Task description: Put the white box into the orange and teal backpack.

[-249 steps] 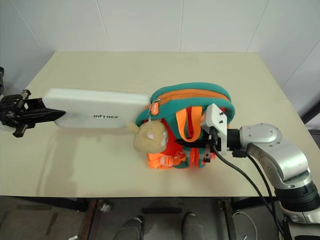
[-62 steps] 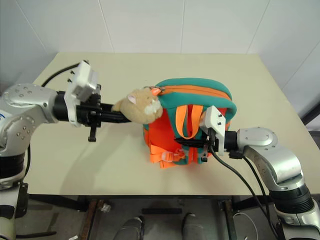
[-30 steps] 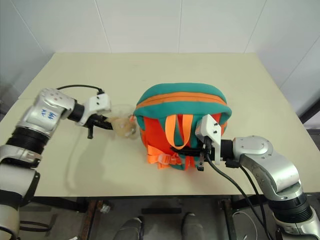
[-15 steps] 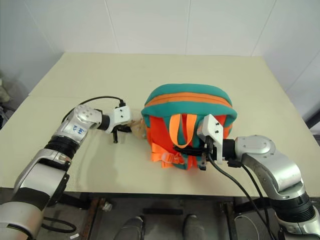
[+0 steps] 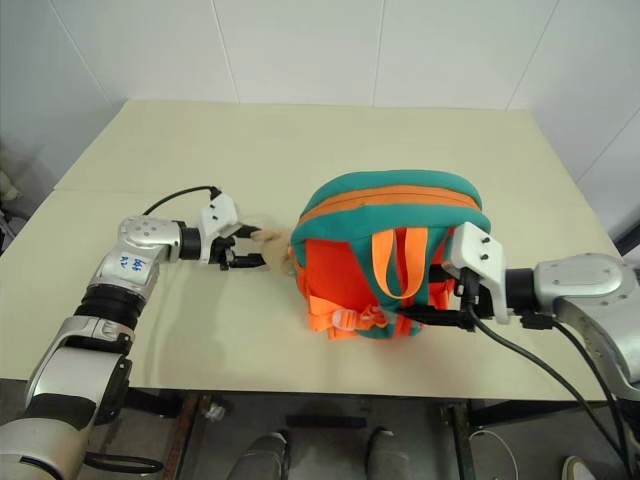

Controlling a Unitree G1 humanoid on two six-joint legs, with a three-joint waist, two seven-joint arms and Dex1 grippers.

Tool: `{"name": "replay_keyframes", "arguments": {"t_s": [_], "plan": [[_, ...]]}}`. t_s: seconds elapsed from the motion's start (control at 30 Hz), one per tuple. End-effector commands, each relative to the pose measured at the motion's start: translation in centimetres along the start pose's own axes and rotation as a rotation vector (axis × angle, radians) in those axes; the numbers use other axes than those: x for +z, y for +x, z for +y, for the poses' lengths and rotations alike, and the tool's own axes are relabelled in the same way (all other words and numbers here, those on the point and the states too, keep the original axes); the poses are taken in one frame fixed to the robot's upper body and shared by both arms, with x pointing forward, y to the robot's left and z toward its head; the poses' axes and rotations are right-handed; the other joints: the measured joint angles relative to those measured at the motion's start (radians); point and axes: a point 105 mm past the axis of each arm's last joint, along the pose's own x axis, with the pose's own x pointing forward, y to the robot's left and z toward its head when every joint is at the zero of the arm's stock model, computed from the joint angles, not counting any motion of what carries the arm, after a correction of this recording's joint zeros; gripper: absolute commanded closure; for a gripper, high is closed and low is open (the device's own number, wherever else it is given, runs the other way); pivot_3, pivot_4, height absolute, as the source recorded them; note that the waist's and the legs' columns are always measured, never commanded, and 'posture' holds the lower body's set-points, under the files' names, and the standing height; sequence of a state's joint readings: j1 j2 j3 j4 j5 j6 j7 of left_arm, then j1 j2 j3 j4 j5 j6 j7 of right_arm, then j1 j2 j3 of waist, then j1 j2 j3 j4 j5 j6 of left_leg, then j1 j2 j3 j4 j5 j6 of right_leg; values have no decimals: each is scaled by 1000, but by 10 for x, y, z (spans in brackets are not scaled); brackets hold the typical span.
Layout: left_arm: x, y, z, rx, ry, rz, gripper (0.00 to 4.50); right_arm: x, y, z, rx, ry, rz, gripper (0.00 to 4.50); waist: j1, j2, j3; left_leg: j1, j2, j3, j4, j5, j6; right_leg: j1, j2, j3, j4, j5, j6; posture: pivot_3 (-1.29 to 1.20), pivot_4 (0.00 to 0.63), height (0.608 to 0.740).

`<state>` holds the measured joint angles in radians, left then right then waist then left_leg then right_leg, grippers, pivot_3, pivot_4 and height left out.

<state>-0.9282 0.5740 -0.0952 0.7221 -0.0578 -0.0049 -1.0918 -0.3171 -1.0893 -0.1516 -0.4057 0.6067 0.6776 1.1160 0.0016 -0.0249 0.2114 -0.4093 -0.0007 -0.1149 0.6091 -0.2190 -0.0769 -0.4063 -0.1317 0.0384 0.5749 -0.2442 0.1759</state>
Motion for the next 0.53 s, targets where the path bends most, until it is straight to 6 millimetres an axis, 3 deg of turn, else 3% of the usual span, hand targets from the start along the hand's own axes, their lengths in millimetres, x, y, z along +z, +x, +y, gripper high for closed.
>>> {"name": "replay_keyframes", "arguments": {"t_s": [0.03, 0.33, 0.53], "plan": [[17, -23, 3, -6, 53, -121, 82, 5, -32, -9, -80, -11, 19, 94, -1, 0, 0, -1, 0, 0, 0, 0, 0, -1, 0, 0, 0, 0, 0, 0, 150, 740], [25, -64, 9, -18, 79, -292, 10, -5, -92, -15, -266, 28, 139, 18, -3, 0, 0, -1, 0, 1, 1, 0, 0, -3, 0, 0, 2, -1, -1, 0, 150, 740], [30, -86, 9, -14, 75, -395, 10, -22, -133, -26, -465, 96, 67, 18, -3, 0, 0, -1, 0, 2, 1, 0, 0, -2, 0, 0, 2, -1, -1, 0, 150, 740]]}}
